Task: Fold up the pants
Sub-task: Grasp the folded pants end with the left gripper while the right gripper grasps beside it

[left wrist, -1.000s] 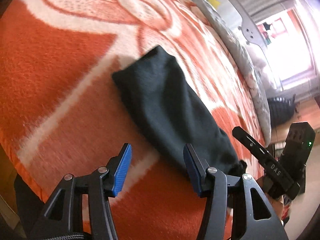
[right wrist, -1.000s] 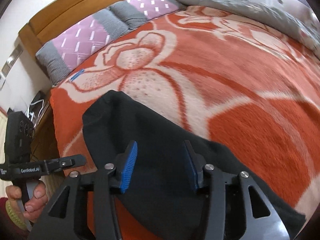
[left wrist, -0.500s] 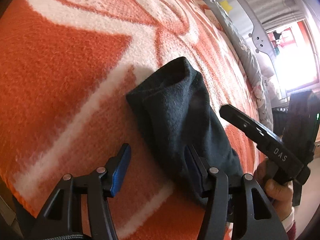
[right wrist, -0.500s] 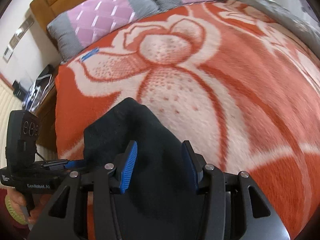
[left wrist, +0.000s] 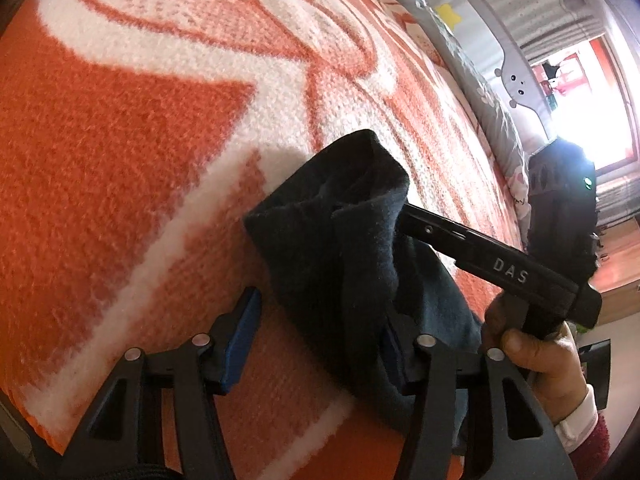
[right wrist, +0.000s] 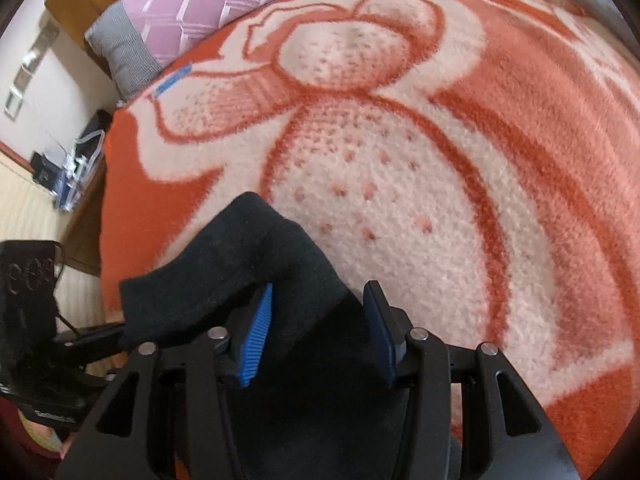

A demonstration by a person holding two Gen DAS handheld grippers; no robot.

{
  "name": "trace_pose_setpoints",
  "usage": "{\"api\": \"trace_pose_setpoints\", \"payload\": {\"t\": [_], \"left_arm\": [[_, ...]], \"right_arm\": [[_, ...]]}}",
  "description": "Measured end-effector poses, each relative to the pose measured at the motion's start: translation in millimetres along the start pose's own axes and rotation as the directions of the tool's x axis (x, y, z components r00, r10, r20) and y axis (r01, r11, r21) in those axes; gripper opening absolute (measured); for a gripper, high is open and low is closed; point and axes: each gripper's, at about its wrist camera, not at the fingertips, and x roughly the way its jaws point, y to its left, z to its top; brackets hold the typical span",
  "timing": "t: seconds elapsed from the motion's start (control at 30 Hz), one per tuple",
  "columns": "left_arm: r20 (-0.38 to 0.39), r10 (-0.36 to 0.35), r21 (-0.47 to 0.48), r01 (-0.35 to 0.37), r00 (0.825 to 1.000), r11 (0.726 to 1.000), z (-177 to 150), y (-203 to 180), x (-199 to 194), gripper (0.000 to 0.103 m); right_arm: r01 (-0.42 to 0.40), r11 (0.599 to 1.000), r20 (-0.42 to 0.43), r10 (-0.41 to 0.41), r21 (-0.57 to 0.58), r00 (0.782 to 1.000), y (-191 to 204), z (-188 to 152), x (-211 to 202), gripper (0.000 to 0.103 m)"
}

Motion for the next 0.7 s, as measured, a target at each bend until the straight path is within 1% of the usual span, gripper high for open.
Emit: {"api": "trace_pose_setpoints", "payload": {"t": [0.03, 0.07, 0.1, 0.17, 0.23, 0.4, 0.53, 0.7], "left_arm": [[0.002, -0.002, 0.002, 0.002, 1.0, 1.0, 2, 0, 1, 0.053], [0.006, 0.001, 0.003, -0.001, 1.0, 1.0, 3, 0, 2, 0.047], [0.011, 0.011, 0.008, -0.011, 1.0, 1.0, 4, 0, 3, 0.04], [0.009, 0.01, 0.008, -0.01, 1.0, 1.0, 5, 1, 5, 0.034], [0.012, -0.001, -0.003, 0.001, 1.0, 1.0, 6, 2, 3, 0.031], [0.032, -0.003, 0.028, 0.002, 0.999, 1.0, 1, -8, -9, 0.023], [0.068, -0.031, 0.06, 0.027, 0.997, 0.998, -4, -23, -28, 0.022], [0.104, -0.063, 0.129, 0.049, 0.993, 0.99, -12, -53, -49, 0.021]], "right_arm": [[-0.015, 1.0, 0.011, 0.015, -0.001, 1.0, 1, -2, -2, 0.03], [-0.035, 0.999, 0.023, 0.035, 0.001, 0.999, 1, -3, -6, 0.019], [-0.05, 0.999, 0.038, 0.05, 0.008, 0.998, 1, -5, -10, 0.014], [-0.058, 0.998, 0.067, 0.056, 0.021, 0.996, 1, -7, -18, 0.007], [-0.064, 0.997, 0.088, 0.061, 0.033, 0.994, 2, -11, -25, 0.007], [-0.071, 0.996, 0.123, 0.065, 0.045, 0.99, 7, -19, -36, 0.006], [-0.087, 0.994, 0.187, 0.074, 0.06, 0.98, 10, -26, -57, 0.006], [-0.095, 0.993, 0.257, 0.073, 0.073, 0.964, 10, -34, -87, 0.006]]}}
